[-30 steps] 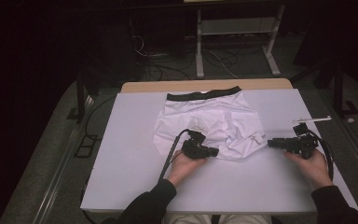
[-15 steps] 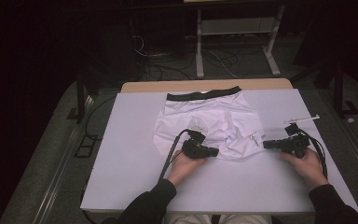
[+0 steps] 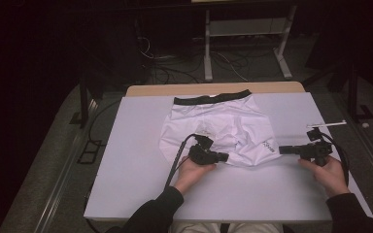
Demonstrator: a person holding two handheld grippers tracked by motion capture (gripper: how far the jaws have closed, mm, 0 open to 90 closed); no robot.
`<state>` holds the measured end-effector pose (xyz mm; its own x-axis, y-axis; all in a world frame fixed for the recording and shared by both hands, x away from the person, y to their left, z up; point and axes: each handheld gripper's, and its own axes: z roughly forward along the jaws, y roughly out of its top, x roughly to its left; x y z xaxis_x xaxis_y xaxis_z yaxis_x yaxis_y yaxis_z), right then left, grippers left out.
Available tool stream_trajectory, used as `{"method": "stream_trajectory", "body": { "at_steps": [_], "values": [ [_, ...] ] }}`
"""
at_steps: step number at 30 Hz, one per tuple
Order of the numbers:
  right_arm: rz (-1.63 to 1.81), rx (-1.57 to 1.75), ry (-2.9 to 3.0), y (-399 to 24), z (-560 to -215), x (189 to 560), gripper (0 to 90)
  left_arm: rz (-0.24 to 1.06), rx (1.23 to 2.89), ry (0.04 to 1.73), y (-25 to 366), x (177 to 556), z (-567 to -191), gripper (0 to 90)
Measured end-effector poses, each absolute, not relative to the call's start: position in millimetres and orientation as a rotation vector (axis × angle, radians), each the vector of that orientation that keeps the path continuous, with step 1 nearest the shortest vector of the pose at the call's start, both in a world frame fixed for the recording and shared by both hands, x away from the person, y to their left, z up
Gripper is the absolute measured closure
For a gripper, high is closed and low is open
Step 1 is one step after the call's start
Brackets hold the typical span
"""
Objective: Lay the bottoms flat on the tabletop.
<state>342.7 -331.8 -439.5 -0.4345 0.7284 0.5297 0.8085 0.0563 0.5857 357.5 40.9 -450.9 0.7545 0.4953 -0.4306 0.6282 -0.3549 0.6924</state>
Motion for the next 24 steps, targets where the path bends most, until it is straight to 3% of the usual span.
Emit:
{"method": "stream_trajectory", "body": {
  "at_steps": [24],
  "values": [
    [-1.187, -1.752, -2.062, -364.0, -438.9, 267.2, 86.5, -0.290, 2.058, 0.705, 19.3, 301.4, -446.1, 89.4]
  ]
}}
